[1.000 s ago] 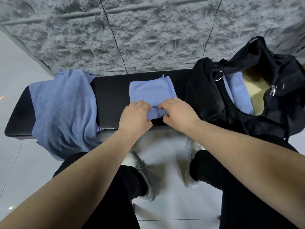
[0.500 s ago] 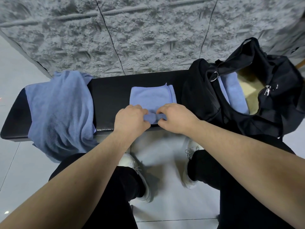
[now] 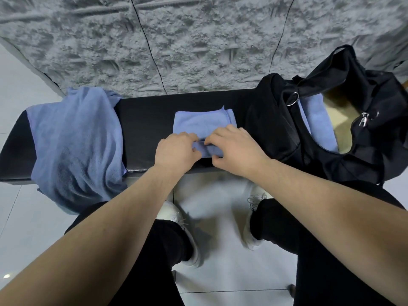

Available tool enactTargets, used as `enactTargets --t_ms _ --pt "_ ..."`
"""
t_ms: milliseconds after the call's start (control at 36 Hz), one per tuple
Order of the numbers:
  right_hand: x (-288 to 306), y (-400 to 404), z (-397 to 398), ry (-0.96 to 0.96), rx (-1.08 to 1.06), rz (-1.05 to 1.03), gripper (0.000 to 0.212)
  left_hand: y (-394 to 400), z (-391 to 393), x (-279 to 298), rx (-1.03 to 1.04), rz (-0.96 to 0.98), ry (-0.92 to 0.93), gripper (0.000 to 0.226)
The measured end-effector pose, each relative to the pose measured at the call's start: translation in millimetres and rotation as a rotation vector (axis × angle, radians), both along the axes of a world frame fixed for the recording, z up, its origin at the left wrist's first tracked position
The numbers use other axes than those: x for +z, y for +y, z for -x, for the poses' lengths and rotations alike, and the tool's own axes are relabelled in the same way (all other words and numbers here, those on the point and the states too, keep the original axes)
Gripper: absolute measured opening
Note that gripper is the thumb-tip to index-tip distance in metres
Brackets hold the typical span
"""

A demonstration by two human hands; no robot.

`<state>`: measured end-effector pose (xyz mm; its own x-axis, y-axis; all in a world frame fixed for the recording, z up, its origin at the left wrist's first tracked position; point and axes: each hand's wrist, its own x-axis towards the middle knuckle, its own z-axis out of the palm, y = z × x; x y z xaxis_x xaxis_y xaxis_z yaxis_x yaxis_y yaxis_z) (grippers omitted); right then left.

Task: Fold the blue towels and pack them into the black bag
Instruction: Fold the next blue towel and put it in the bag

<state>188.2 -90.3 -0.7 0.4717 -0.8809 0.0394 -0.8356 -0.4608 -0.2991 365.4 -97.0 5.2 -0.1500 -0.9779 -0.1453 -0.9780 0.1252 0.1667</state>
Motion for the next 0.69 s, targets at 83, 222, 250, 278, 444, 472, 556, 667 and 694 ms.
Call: enactTargets --t_ms 83,222,250,278,444,472,556,667,694 --pt "-1 0 0 0.012 0.001 -0.017 0.043 0 0 -2 0.020 0.050 0.081 0.026" --pt "-4 -2 1 0.016 -0.017 -0.039 0.043 2 -2 -2 -0.021 0.187 0.034 0.028" --pt "-4 -2 1 0.012 -0.024 -0.049 0.043 3 -2 -1 -0.030 0.198 0.008 0.029" --pt "-5 -2 1 0.006 -0.032 -0.065 0.042 4 -2 -1 -0.035 0.200 -0.004 0.030" --pt "-6 -1 -3 -0.084 -0.111 -0.163 0.042 10 -2 -1 -0.130 0.154 -0.097 0.042" --pt "-6 0 -3 -0.096 -0.118 -0.171 0.041 10 -2 0 -0.135 0.162 -0.098 0.042" --pt "-4 4 -3 -0.125 -0.127 -0.186 0.042 12 -1 2 -0.139 0.160 -0.112 0.038" --pt "-1 9 -1 -0.143 -0.139 -0.228 0.041 17 0 7 -0.141 0.080 -0.125 0.013" --pt "0 10 -1 -0.143 -0.149 -0.249 0.041 18 1 8 -0.138 0.053 -0.128 0.009"
